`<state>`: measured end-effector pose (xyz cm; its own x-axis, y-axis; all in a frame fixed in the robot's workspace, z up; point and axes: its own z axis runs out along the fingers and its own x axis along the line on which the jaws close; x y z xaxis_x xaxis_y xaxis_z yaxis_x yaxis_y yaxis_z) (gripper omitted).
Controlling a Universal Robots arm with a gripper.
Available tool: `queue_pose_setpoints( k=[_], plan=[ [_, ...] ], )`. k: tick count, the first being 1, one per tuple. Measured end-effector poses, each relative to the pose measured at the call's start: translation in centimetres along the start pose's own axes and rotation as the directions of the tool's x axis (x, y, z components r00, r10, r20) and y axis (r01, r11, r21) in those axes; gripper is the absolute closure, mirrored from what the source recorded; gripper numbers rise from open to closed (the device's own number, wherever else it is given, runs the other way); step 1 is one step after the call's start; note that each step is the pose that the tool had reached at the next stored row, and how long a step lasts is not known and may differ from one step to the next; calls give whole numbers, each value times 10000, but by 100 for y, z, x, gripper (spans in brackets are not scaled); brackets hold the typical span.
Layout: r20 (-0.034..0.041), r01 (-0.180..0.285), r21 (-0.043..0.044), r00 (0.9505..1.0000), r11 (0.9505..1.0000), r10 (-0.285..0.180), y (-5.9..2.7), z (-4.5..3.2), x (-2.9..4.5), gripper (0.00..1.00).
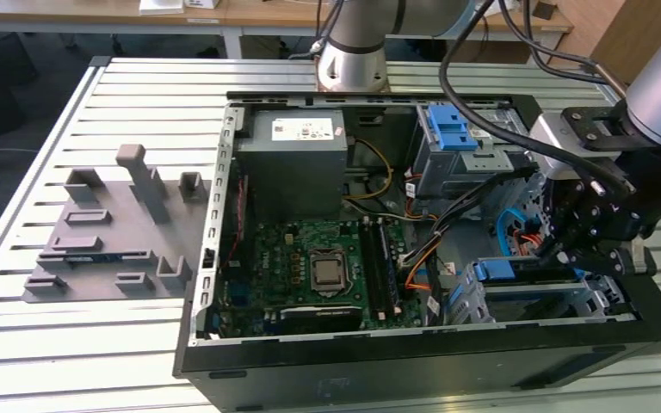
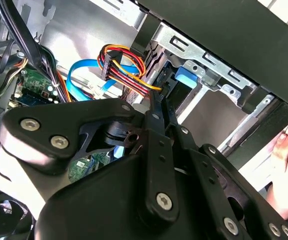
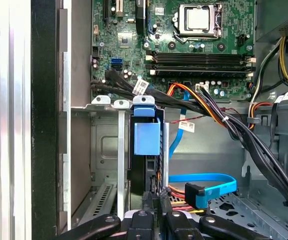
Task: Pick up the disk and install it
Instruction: 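Insert the first disk wire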
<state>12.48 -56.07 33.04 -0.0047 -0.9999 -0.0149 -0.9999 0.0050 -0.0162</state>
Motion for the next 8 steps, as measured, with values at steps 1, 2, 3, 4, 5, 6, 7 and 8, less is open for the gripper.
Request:
queue_pose_setpoints(
  k=[1,2,3,4,5,6,7,8],
  plan=[
    [3,0,-1,10000,10000,0,0,1,0,82],
    [3,0,-1,10000,10000,0,0,2,0,82],
    [2,0,0,10000,10000,0,0,1,0,82],
    [2,0,0,10000,10000,0,0,-3,0,76],
    [0,0,0,10000,10000,0,0,-9,0,76],
    [2,0,0,10000,10000,0,0,-14,0,76],
    [0,0,0,10000,10000,0,0,-20,0,76],
    [1,0,0,10000,10000,0,-1,-35,0,76]
  ],
)
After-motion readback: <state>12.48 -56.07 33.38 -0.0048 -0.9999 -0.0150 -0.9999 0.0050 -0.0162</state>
